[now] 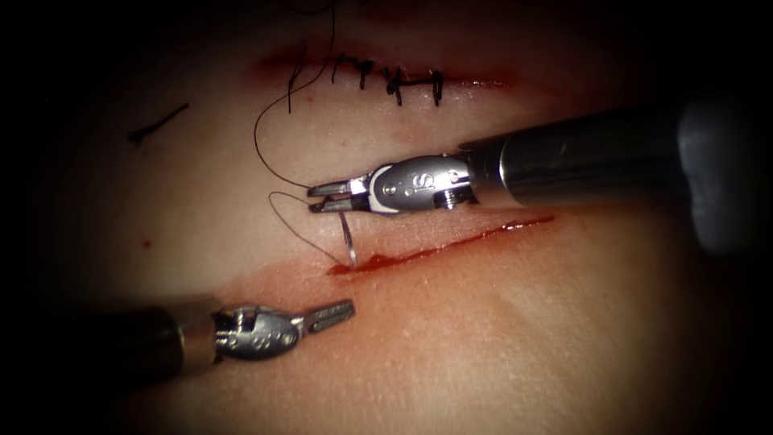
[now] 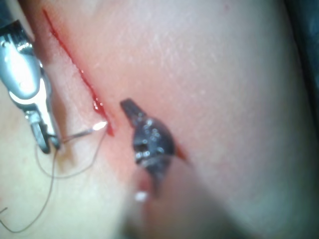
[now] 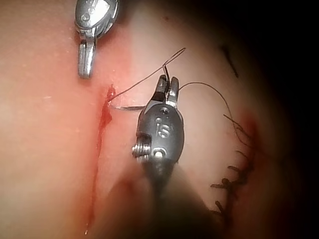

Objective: Wound Closure

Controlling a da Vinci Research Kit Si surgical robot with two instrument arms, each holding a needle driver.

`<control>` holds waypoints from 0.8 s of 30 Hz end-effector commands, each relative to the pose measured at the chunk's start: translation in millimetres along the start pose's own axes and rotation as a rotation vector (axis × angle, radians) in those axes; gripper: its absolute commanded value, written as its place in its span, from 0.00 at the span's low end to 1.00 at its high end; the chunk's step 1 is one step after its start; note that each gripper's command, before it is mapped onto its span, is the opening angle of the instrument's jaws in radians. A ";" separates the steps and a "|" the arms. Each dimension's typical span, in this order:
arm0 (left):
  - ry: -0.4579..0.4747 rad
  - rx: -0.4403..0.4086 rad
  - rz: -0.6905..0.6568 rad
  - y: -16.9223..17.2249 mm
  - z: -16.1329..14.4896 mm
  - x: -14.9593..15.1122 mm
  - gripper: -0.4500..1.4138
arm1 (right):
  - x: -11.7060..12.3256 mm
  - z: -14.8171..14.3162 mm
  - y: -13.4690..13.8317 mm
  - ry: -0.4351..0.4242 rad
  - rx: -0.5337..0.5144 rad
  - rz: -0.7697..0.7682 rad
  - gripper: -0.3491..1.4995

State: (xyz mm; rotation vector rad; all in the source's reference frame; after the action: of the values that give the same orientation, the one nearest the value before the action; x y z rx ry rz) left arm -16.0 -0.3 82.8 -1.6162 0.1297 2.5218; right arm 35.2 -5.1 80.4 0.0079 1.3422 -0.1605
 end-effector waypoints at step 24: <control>-0.004 -0.015 0.003 1.0 -0.1 -0.7 0.08 | 1.1 0.7 -2.3 -0.014 0.009 0.228 0.00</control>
State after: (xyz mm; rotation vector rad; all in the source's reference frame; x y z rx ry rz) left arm -15.2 -1.0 82.7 -1.6176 0.1155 2.5348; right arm 35.4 -7.0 79.2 0.1682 1.3144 0.0298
